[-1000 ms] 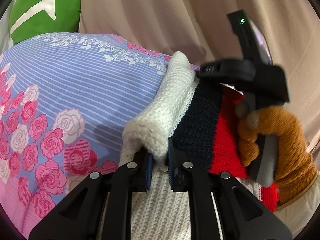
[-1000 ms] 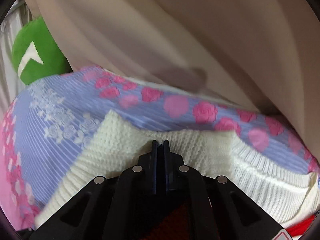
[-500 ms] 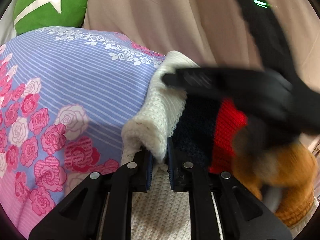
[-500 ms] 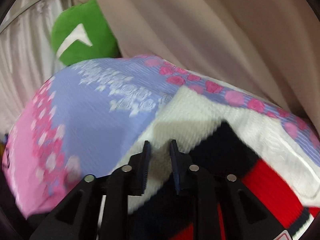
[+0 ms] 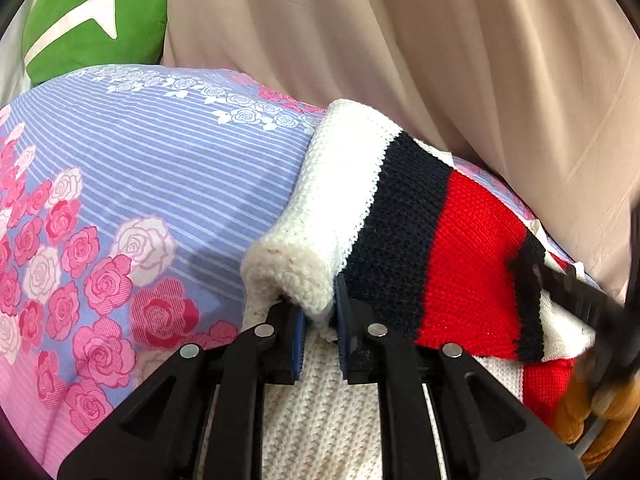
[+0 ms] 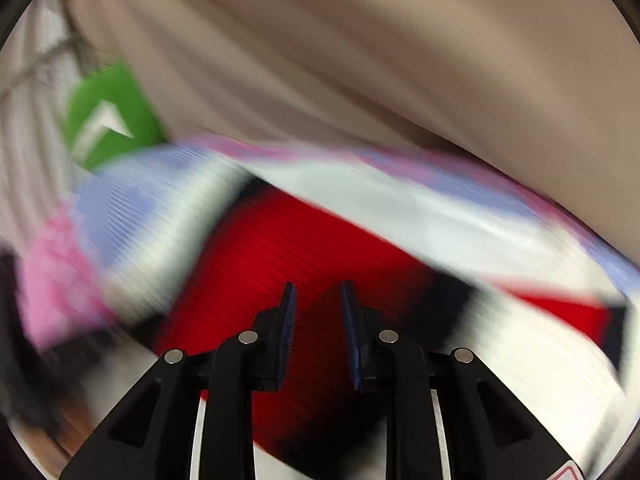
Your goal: Fold small clothes
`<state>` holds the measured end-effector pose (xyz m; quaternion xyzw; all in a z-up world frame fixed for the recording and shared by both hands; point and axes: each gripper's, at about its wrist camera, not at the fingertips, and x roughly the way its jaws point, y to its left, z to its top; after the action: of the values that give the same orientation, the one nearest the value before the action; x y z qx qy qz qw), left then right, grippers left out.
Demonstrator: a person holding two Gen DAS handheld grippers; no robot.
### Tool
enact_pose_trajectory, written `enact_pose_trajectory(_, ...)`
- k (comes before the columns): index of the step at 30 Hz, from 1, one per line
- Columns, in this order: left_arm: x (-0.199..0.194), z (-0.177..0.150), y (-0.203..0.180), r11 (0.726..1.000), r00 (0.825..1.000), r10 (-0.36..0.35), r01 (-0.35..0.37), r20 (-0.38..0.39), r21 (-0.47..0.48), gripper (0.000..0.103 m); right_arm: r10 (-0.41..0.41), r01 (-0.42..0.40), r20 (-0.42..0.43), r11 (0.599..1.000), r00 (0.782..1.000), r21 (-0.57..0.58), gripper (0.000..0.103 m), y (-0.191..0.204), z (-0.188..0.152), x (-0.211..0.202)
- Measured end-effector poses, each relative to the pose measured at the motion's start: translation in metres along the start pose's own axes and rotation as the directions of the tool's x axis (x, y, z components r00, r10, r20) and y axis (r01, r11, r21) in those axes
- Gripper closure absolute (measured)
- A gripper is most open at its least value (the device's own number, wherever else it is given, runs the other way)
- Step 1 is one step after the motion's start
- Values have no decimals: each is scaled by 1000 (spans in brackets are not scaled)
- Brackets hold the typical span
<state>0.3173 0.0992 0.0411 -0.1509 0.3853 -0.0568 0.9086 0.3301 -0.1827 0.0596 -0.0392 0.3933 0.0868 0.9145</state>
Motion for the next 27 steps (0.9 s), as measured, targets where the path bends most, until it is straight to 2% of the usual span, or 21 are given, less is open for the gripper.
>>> enact_pose_trajectory(1, 0, 0, -1, 1000, 1000, 1, -1, -1, 3, 90, 16, -16, 7, 999, 1000, 43, 91, -24, -11, -10)
enact_pose_trajectory(3, -1, -1, -3, 1000, 1000, 2, -2, 0, 6, 90, -53, 48, 25, 986, 998, 159, 100, -71, -29, -38)
enact_pose_trajectory(4, -1, -2, -5, 1000, 1000, 3, -3, 0, 6, 90, -100, 90, 41, 976, 994, 200, 99, -90, -37, -54)
enact_pose_trajectory(6, -1, -2, -6, 1000, 1000, 3, -3, 0, 6, 90, -166, 148, 51, 957, 985, 248, 82, -107, -48, -73)
enact_pose_trajectory(7, -2, -2, -5, 1000, 1000, 2, -2, 0, 5, 90, -165, 144, 61, 955, 984, 261, 82, -113, -53, -81)
enact_pose_trajectory(8, -2, -2, -5, 1000, 1000, 2, -2, 0, 6, 90, -147, 123, 66, 953, 987, 277, 79, -117, -57, -87)
enact_pose_trajectory(9, -2, -2, -5, 1000, 1000, 4, -4, 1, 6, 90, -130, 106, 67, 952, 989, 287, 66, -119, -60, -89)
enact_pose_trajectory(11, -2, -2, -7, 1000, 1000, 5, -5, 1, 8, 90, -97, 75, 60, 953, 993, 292, 50, -117, -62, -84)
enact_pose_trajectory(14, -2, -2, -8, 1000, 1000, 4, -4, 1, 11, 90, -53, 44, 22, 955, 998, 292, 50, -108, -61, -61)
enact_pose_trajectory(15, -2, -2, -9, 1000, 1000, 2, -2, 0, 11, 90, -57, 53, 7, 954, 998, 294, 56, -103, -60, -53)
enact_pose_trajectory(16, -1, -2, -9, 1000, 1000, 2, -2, 0, 11, 90, -64, 61, 2, 956, 998, 288, 68, -100, -57, -49)
enact_pose_trajectory(17, -2, -2, -9, 1000, 1000, 0, 0, -1, 11, 90, -52, 45, 19, 959, 998, 281, 95, -95, -55, -53)
enact_pose_trajectory(19, -2, -1, -8, 1000, 1000, -1, 1, -2, 12, 90, -82, 46, 121, 961, 989, 272, 95, -88, -46, -79)
enact_pose_trajectory(20, -2, -1, -9, 1000, 1000, 2, -2, -2, 17, 90, -95, 42, 188, 963, 978, 268, 95, -86, -42, -97)
enact_pose_trajectory(21, -2, -1, -11, 1000, 1000, 8, -8, -2, 23, 90, -95, 33, 220, 961, 971, 273, 96, -88, -40, -106)
enact_pose_trajectory(22, -1, -1, -13, 999, 1000, 15, -15, -1, 31, 90, -107, 44, 212, 958, 972, 282, 96, -96, -41, -105)
enact_pose_trajectory(23, 0, -2, -15, 999, 1000, 16, -16, -1, 35, 89, -129, 77, 162, 954, 978, 291, 96, -107, -45, -91)
enact_pose_trajectory(25, 1, -2, -18, 999, 1000, 15, -15, -3, 42, 88, -156, 154, -13, 951, 988, 269, 96, -119, -61, -40)
enact_pose_trajectory(27, 2, -2, -21, 999, 1000, 18, -18, -5, 48, 87, -151, 136, 35, 953, 988, 270, 96, -118, -59, -50)
